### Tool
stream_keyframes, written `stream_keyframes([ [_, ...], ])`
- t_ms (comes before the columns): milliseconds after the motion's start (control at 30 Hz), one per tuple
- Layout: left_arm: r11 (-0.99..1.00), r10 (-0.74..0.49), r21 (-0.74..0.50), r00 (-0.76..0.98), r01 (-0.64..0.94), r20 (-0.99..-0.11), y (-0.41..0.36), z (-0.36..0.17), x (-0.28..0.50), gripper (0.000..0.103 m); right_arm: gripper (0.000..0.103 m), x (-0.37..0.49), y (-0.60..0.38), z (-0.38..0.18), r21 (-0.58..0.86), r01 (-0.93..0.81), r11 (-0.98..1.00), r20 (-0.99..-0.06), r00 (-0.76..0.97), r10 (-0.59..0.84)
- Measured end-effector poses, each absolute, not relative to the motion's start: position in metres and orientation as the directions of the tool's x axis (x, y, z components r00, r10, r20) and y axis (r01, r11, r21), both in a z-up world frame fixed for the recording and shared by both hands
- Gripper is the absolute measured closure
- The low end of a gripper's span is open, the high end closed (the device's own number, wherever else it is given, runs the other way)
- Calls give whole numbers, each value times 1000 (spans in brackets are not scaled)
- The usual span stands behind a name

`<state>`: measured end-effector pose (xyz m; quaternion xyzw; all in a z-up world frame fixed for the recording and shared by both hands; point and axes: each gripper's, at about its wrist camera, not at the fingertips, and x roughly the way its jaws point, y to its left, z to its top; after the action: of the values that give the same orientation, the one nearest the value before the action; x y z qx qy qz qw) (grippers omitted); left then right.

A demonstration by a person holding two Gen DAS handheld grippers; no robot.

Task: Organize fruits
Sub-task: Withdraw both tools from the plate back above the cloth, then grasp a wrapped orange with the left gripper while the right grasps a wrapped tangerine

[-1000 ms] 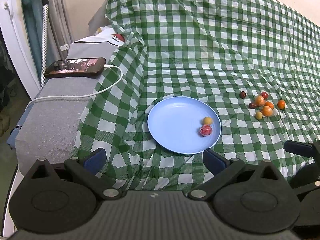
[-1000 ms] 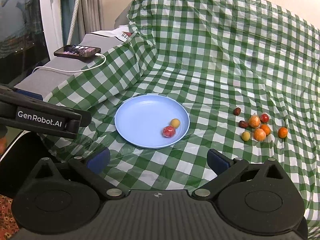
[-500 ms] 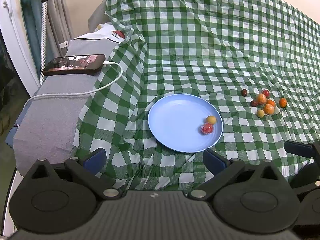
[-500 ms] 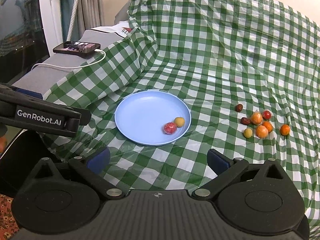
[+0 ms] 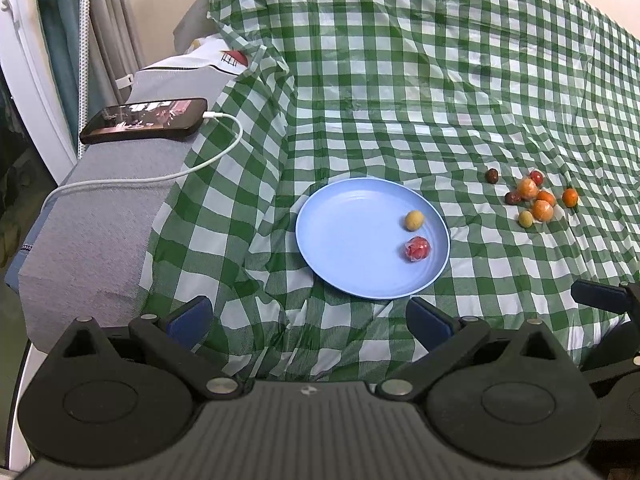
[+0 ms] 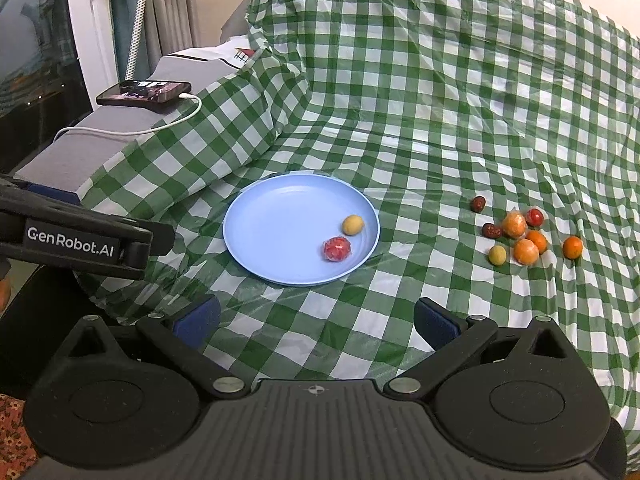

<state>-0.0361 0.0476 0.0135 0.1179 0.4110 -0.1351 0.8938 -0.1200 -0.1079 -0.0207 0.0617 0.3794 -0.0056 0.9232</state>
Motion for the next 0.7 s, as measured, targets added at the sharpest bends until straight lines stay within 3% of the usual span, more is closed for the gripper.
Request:
stream_keyframes([
  [700,909,-148,125,587,398,-796,5,0,-13,0,1,-114,-148,-38,150,186,971,-718,696,-22],
])
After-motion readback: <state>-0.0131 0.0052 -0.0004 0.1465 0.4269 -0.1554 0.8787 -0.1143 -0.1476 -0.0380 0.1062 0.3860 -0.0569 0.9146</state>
